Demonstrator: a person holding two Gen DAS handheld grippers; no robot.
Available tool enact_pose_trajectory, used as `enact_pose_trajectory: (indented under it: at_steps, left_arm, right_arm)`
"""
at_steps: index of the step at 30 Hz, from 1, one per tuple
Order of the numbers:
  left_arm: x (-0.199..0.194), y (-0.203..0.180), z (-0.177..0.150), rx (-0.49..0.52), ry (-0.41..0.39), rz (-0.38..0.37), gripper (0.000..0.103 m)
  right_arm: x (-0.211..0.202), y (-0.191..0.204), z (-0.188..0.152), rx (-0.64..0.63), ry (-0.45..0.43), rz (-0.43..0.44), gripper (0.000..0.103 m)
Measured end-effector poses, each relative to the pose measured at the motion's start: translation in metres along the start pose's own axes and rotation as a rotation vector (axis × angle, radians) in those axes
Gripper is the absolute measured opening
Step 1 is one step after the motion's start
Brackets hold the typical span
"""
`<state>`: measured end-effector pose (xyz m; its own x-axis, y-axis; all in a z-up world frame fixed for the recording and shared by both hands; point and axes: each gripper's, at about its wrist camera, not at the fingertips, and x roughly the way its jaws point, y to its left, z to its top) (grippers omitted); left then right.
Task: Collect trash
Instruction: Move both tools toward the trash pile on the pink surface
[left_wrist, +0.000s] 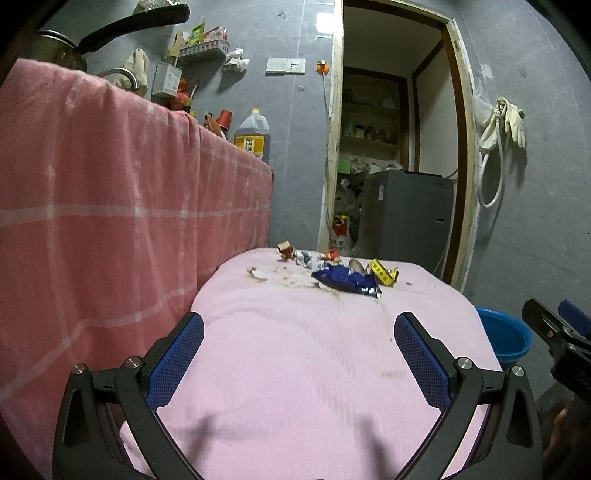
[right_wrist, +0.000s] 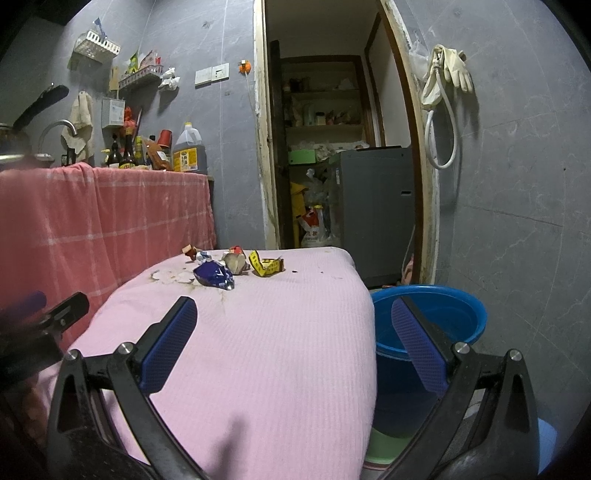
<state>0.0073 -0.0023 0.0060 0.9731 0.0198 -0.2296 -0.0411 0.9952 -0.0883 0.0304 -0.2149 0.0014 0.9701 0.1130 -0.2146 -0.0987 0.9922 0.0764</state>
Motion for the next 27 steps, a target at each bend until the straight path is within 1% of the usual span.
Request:
enact_pose_trajectory:
  at_steps: [3, 7, 13, 17, 22, 25, 27]
  left_arm:
    - [0.006, 0.000, 0.010, 0.000, -0.016, 0.018, 0.101]
    - [0.018, 0.002, 0.028, -0.010, -0.026, 0.009, 0.101]
    - [0.047, 0.005, 0.059, -0.029, 0.006, -0.056, 0.101]
    - [0.065, 0.007, 0.078, -0.026, 0.000, -0.032, 0.101]
    - [0.101, 0.007, 0.094, -0.004, 0.044, 0.008, 0.101]
    - [0.123, 0.008, 0.101, -0.008, 0.069, 0.011, 0.101]
    - [0.137, 0.008, 0.103, -0.009, 0.093, 0.003, 0.101]
  right_arm:
    - [0.007, -0.003, 0.010, 0.011, 0.003, 0.011, 0.103]
    - [0.013, -0.007, 0.026, 0.035, -0.038, 0.016, 0.103]
    - [0.033, -0.011, 0.055, 0.050, -0.079, 0.033, 0.103]
    - [0.048, -0.012, 0.075, 0.041, -0.121, 0.032, 0.103]
    - [0.081, -0.016, 0.099, 0.044, -0.141, 0.056, 0.103]
    - [0.110, -0.016, 0.113, 0.042, -0.127, 0.080, 0.103]
    - [0.130, -0.014, 0.115, 0.014, -0.113, 0.095, 0.103]
